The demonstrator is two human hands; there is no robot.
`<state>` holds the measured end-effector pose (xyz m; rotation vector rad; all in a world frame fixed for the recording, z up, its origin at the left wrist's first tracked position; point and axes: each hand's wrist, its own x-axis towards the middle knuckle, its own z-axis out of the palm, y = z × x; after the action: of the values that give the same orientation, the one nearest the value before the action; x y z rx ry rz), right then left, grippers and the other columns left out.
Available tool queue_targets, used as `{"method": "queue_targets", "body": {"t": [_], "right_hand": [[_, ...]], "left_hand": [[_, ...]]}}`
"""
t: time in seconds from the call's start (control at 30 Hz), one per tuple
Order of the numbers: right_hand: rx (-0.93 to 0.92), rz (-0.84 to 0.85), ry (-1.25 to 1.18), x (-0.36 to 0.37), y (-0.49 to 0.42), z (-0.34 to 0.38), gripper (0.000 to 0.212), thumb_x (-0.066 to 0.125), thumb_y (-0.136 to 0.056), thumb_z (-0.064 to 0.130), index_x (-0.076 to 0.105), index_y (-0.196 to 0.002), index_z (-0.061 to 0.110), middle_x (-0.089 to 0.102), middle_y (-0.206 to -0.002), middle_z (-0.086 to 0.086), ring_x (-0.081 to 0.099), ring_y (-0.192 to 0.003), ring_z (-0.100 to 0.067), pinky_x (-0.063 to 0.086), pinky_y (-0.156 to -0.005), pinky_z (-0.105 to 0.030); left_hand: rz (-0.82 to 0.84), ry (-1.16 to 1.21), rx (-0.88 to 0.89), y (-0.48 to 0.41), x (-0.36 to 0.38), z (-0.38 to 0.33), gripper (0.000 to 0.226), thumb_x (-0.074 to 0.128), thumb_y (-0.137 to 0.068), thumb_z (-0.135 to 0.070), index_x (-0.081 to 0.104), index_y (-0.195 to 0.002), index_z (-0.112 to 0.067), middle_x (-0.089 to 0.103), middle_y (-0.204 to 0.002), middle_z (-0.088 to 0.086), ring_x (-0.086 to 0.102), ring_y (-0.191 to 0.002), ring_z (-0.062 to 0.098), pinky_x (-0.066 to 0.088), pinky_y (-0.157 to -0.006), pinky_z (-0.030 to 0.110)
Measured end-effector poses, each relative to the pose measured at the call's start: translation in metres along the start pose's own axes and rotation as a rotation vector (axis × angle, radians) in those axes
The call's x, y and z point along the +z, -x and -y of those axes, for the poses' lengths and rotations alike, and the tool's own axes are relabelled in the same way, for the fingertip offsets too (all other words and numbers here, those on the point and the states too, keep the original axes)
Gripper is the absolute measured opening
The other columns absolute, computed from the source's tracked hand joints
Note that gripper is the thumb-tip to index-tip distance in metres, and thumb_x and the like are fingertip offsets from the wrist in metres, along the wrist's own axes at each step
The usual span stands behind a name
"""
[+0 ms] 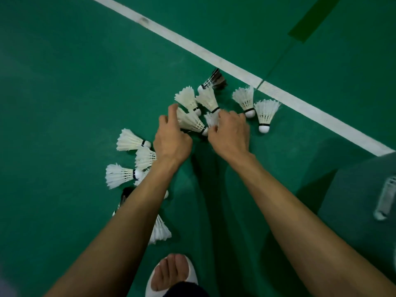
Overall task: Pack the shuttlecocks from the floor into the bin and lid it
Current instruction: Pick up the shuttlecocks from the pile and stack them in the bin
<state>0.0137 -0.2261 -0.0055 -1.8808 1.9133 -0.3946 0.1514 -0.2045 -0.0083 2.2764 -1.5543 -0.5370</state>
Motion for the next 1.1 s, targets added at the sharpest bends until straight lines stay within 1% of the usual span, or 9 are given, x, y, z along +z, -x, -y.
{"method": "queue_targets", "body": {"t": [0.17, 0.3, 0.4, 0.5, 0.63, 0.77, 0.9, 1.0, 1.1], "right_hand": [[0.101, 0.021, -0.132, -0.004, 0.009, -0.009, 0.023, 0.062, -0.085, 0.030, 0.054, -0.067, 0.017, 0.062, -0.072, -0.007, 0.059, -0.078, -0.035, 0.042, -0.062, -0.037], [0.071, 0.185, -0.095, -0.019, 0.026, -0.013, 0.011, 0.063, -0.076, 0.021, 0.063, -0.071, 0.012, 0.065, -0.071, -0.008, 0.063, -0.073, -0.034, 0.048, -0.058, -0.035], [0.053, 0.219, -0.051, -0.034, 0.046, -0.012, 0.005, 0.062, -0.077, 0.017, 0.058, -0.075, 0.015, 0.060, -0.073, -0.006, 0.061, -0.078, -0.035, 0.038, -0.059, -0.031], [0.050, 0.143, -0.033, -0.060, 0.065, -0.004, 0.009, 0.065, -0.081, 0.016, 0.060, -0.074, 0.014, 0.060, -0.073, -0.008, 0.057, -0.074, -0.033, 0.037, -0.059, -0.031], [-0.033, -0.028, -0.118, -0.118, 0.079, 0.007, 0.023, 0.062, -0.095, 0.021, 0.056, -0.075, 0.011, 0.062, -0.073, -0.010, 0.063, -0.070, -0.031, 0.051, -0.062, -0.036], [-0.006, -0.226, -0.099, -0.206, 0.105, -0.008, 0.025, 0.054, -0.099, 0.027, 0.053, -0.081, 0.009, 0.054, -0.075, -0.010, 0.052, -0.075, -0.034, 0.035, -0.064, -0.035], [0.152, -0.296, -0.335, -0.284, 0.142, -0.071, 0.016, 0.061, -0.092, 0.026, 0.064, -0.079, 0.017, 0.067, -0.084, -0.008, 0.066, -0.082, -0.031, 0.055, -0.078, -0.042], [0.342, -0.269, -0.485, -0.320, 0.198, -0.134, 0.015, 0.074, -0.088, 0.021, 0.071, -0.074, 0.017, 0.067, -0.074, -0.002, 0.061, -0.070, -0.014, 0.048, -0.067, -0.026], [0.514, -0.406, -0.485, -0.328, 0.255, -0.194, 0.010, 0.083, -0.081, 0.027, 0.079, -0.074, 0.021, 0.075, -0.072, 0.012, 0.069, -0.070, -0.002, 0.051, -0.072, -0.023]], "left_hand": [[0.031, 0.184, 0.040, 0.018, -0.007, -0.004, 0.065, 0.047, -0.074, -0.007, 0.039, -0.129, -0.041, 0.058, -0.092, 0.000, 0.056, -0.079, 0.028, 0.038, -0.066, 0.035], [0.042, 0.301, 0.025, 0.033, -0.001, -0.011, 0.043, 0.056, -0.083, -0.026, 0.049, -0.122, -0.040, 0.058, -0.079, -0.002, 0.058, -0.077, 0.027, 0.038, -0.065, 0.035], [0.025, 0.219, 0.079, 0.045, 0.000, -0.017, 0.034, 0.061, -0.089, -0.036, 0.055, -0.122, -0.034, 0.056, -0.076, -0.003, 0.060, -0.078, 0.027, 0.038, -0.066, 0.033], [0.040, 0.282, 0.134, 0.054, -0.010, -0.029, 0.045, 0.064, -0.086, -0.028, 0.050, -0.129, -0.032, 0.067, -0.084, 0.002, 0.060, -0.067, 0.024, 0.047, -0.066, 0.038], [0.033, 0.485, 0.215, 0.067, -0.043, -0.075, 0.055, 0.068, -0.083, -0.022, 0.044, -0.132, -0.026, 0.064, -0.075, -0.006, 0.059, -0.063, 0.018, 0.051, -0.066, 0.039], [0.037, 0.666, 0.312, 0.088, -0.066, -0.143, 0.042, 0.070, -0.079, -0.026, 0.048, -0.114, -0.023, 0.069, -0.092, -0.004, 0.065, -0.077, 0.016, 0.058, -0.077, 0.042], [0.218, 0.727, 0.432, 0.131, -0.060, -0.221, 0.036, 0.071, -0.079, -0.029, 0.051, -0.106, -0.017, 0.068, -0.091, 0.000, 0.062, -0.074, 0.013, 0.054, -0.074, 0.033], [0.420, 0.624, 0.560, 0.178, -0.040, -0.271, 0.024, 0.073, -0.080, -0.027, 0.057, -0.095, -0.019, 0.065, -0.083, -0.004, 0.058, -0.067, 0.009, 0.050, -0.064, 0.028], [0.576, 0.441, 0.620, 0.216, -0.014, -0.291, 0.013, 0.073, -0.086, -0.021, 0.062, -0.080, -0.021, 0.064, -0.075, -0.008, 0.059, -0.056, -0.001, 0.049, -0.056, 0.025]]}}
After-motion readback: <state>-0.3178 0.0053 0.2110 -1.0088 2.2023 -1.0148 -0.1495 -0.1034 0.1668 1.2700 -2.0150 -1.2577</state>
